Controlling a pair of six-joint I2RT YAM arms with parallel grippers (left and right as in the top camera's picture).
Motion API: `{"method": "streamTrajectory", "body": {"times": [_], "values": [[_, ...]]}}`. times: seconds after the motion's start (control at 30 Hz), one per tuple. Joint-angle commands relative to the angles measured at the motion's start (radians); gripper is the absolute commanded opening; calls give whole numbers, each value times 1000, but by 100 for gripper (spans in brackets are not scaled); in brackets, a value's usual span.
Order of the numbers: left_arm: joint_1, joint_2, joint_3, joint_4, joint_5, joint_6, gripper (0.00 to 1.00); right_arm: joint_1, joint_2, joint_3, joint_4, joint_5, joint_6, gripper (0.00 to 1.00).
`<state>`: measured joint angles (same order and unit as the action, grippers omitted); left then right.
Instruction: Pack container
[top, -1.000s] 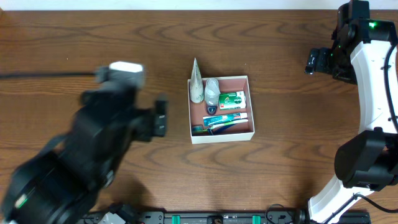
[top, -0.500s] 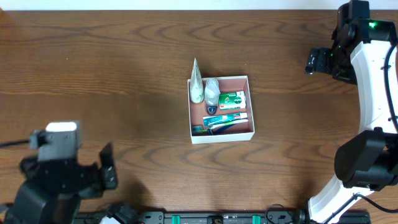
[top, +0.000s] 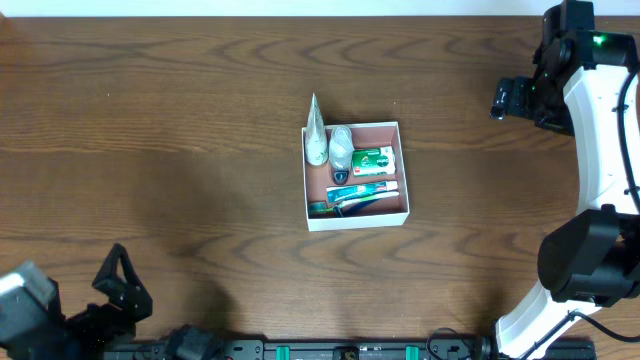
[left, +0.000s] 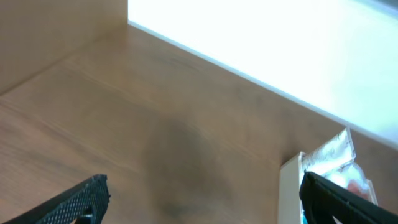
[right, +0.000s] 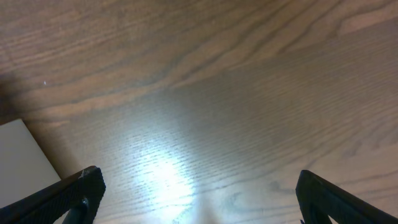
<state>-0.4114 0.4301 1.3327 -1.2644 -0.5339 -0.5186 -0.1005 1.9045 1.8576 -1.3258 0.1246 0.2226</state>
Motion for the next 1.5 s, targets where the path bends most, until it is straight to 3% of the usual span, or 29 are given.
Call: {"method": "streamTrajectory", "body": {"times": [0.0,0.23,0.6,0.73,0.97,1.27,1.47], "values": [[58,-134,-164,137,38,162,98,3,-18,12,-2,6,-11,99],[175,-327,-541,572,240,394,98,3,-18,12,-2,6,-11,99],[306,-368,-1068,1320,393,402,98,2,-18,12,-2,6,-11,99],[350,-385,-1182,1470,449,402,98,2,-18,12,-2,6,-11,99],[409,-428,-1255,1482,477,402,98,3,-18,12,-2,6,-11,99],[447,-428,-1265,1260,502,402,98,3,-18,12,-2,6,-11,99],[498,-428,-1296,1234,592,401,98,3,-18,12,-2,6,-11,99]]}}
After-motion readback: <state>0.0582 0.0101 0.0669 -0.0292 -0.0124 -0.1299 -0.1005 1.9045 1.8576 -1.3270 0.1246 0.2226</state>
